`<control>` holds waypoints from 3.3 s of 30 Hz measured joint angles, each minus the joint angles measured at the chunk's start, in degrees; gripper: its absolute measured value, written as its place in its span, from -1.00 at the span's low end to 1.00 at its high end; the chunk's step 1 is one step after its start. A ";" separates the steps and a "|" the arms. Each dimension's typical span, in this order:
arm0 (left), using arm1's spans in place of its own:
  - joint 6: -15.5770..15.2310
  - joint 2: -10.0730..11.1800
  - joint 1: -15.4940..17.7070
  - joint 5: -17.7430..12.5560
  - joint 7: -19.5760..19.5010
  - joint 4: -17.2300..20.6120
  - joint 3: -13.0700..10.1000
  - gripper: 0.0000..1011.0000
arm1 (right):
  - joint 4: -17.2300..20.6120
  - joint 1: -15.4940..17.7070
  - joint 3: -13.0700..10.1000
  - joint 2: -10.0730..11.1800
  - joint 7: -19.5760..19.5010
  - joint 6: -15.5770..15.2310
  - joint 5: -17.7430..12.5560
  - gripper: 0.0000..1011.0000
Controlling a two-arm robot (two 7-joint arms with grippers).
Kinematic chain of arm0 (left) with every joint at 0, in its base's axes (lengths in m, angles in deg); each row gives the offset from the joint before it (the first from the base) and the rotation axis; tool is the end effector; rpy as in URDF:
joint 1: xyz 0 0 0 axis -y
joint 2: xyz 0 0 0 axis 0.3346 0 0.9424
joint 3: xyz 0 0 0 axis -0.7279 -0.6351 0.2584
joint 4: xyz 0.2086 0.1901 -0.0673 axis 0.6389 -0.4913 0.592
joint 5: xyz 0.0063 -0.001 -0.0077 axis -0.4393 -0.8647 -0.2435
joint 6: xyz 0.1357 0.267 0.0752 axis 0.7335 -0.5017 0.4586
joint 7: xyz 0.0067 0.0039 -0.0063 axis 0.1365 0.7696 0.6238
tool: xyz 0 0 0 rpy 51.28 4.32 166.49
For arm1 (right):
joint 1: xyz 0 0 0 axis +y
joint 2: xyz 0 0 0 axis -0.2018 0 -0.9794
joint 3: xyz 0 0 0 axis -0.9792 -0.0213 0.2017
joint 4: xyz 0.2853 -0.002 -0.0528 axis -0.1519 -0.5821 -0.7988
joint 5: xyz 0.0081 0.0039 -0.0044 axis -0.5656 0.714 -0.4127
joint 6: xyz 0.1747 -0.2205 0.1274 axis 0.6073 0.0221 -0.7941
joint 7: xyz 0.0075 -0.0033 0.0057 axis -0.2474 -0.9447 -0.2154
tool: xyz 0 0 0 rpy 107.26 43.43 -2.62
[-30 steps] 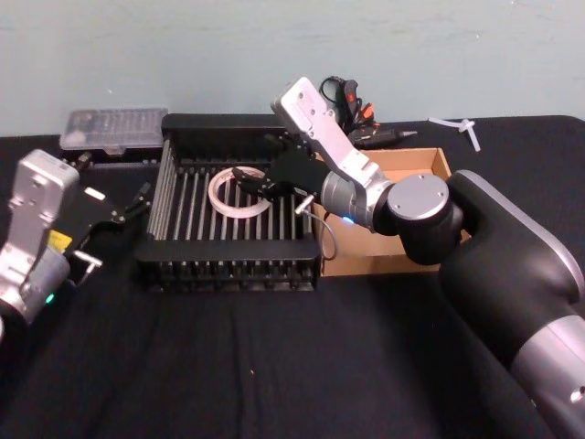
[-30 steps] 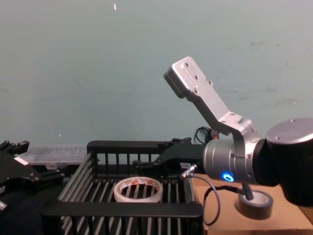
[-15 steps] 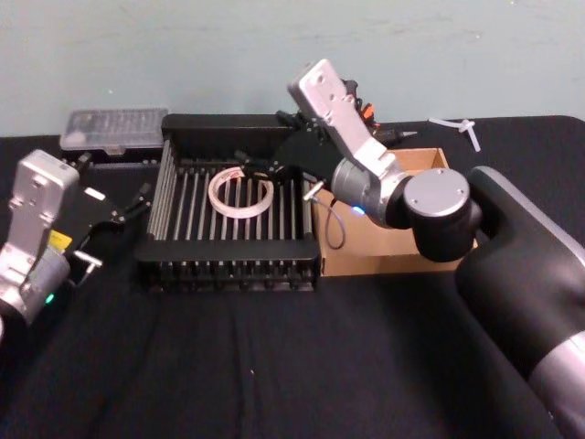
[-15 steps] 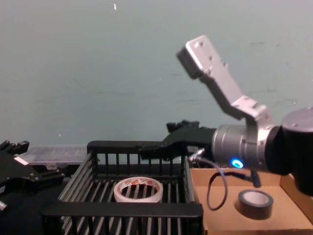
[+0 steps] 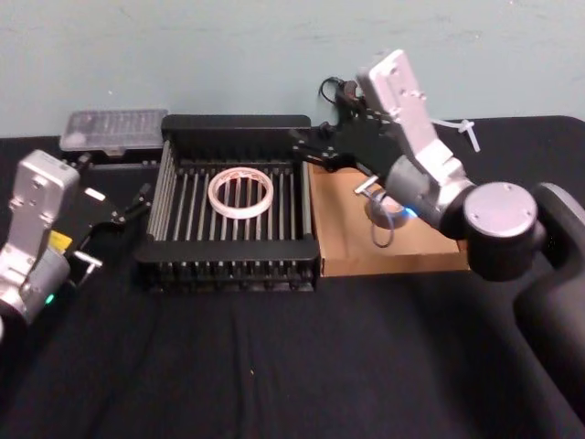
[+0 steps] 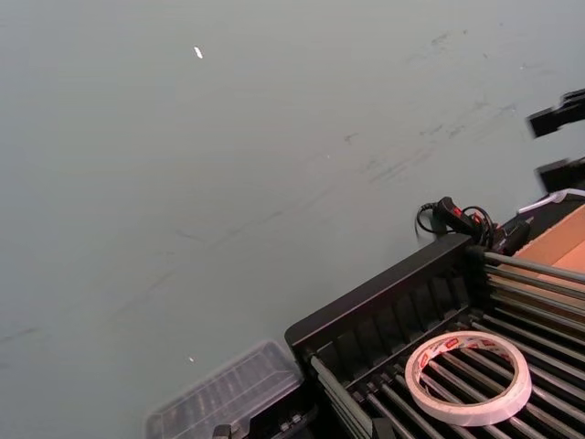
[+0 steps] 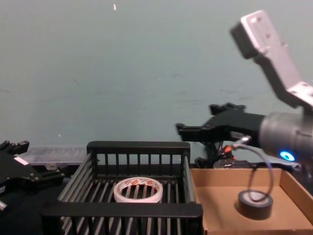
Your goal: Pick up the white tape and place it into the black box , Pick up the silver tape and place it into the brown box.
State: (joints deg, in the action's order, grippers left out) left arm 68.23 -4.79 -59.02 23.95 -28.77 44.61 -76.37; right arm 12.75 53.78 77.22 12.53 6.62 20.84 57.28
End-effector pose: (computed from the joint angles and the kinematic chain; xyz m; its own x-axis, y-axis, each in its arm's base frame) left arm 0.3581 0.0825 -0.3023 0.2923 0.8803 0.3737 -0.9553 0.2873 0.0702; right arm 0.4298 0.0458 -0.2391 0.5369 -0.7893 0.2979 0.8396 0.5345 -0.0969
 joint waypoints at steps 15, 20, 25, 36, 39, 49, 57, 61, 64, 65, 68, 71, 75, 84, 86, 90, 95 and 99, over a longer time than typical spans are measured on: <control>0.00 0.00 0.00 0.00 0.00 0.00 0.00 0.98 | 7.95 10.13 -6.69 2.70 -5.19 -1.62 1.33 0.98; 0.00 0.00 0.00 0.00 0.00 0.00 0.00 0.98 | 8.76 12.35 -8.32 2.70 -5.86 -2.05 1.39 0.98; 0.00 0.00 0.00 0.00 0.00 0.00 0.00 0.98 | 9.16 13.79 -9.44 2.39 -6.06 -2.68 1.73 0.98; 0.00 0.00 0.00 0.00 0.00 0.00 0.00 0.98 | 8.95 14.13 -9.81 1.92 -5.71 -3.08 2.23 0.98; 0.00 0.00 0.00 0.00 0.00 0.00 0.00 0.98 | 8.94 14.10 -9.78 1.93 -5.70 -3.05 2.22 0.98; 0.00 0.00 0.00 0.00 0.00 0.00 0.00 0.98 | 8.87 14.00 -9.69 1.96 -5.64 -2.96 2.21 0.98; 0.00 0.00 0.00 0.00 0.00 0.00 0.00 0.98 | 8.85 13.96 -9.64 2.00 -5.62 -2.92 2.16 0.98; 0.00 0.00 0.00 0.00 0.00 0.00 0.00 0.98 | 8.85 13.94 -9.61 2.00 -5.62 -2.88 2.13 0.98; 0.00 0.00 0.00 0.00 0.00 0.00 0.00 0.98 | 8.85 13.93 -9.61 2.00 -5.62 -2.87 2.12 0.98; 0.00 0.00 0.00 0.00 0.00 0.00 0.00 0.98 | 8.85 13.93 -9.61 2.00 -5.62 -2.86 2.11 0.98; 0.00 0.00 0.00 0.00 0.00 0.00 0.00 0.98 | 8.85 13.91 -9.61 2.00 -5.62 -2.86 2.09 0.98; 0.00 0.00 0.00 0.00 0.00 0.00 0.00 0.98 | 8.85 13.91 -9.61 2.00 -5.62 -2.85 2.09 0.98; 0.00 0.00 0.00 0.00 0.00 0.00 0.00 0.98 | 8.85 13.91 -9.61 2.00 -5.62 -2.86 2.09 0.98; 0.00 0.00 -0.01 0.00 0.00 0.00 0.00 0.98 | 8.85 13.91 -9.61 2.00 -5.62 -2.86 2.09 0.98; 0.00 0.00 0.00 0.00 0.00 0.00 0.00 0.98 | 8.85 13.91 -9.61 2.00 -5.63 -2.86 2.09 0.98; 0.00 0.00 0.00 0.00 0.00 0.00 0.00 0.98 | 8.85 13.91 -9.62 2.00 -5.63 -2.86 2.09 0.98; 0.00 0.00 0.00 0.00 0.00 0.00 0.00 0.98 | 8.85 13.91 -9.62 2.00 -5.62 -2.87 2.09 0.98; 0.00 0.00 0.00 0.00 0.00 0.00 0.00 0.98 | 8.85 13.91 -9.62 2.00 -5.62 -2.87 2.09 0.98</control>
State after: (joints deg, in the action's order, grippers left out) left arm 68.23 -4.79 -59.02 23.95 -28.77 44.61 -76.37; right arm 21.61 67.69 67.61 14.53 1.00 17.98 59.37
